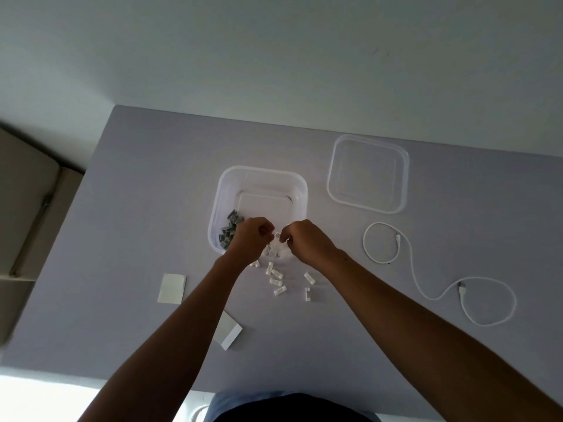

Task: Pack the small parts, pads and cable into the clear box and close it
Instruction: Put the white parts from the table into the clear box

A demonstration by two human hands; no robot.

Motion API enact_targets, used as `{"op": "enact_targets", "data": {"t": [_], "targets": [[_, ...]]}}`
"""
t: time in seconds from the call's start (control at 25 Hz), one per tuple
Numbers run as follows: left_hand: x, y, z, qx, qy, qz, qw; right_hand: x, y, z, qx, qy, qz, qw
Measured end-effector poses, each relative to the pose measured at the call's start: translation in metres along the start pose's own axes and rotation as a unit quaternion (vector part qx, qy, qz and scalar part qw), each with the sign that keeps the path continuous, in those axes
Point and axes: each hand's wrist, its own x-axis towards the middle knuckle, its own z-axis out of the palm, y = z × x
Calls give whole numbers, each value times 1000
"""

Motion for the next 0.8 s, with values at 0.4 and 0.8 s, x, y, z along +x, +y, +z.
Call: {"op": "enact_targets", "data": {"t": [0.4, 0.8], "targets": [[8, -4, -4, 8, 122, 61, 991, 19, 1, -14, 56, 72, -15, 996], [-51, -21, -3, -8, 295, 75, 953, -47, 9, 17, 179, 325, 100, 923]]}}
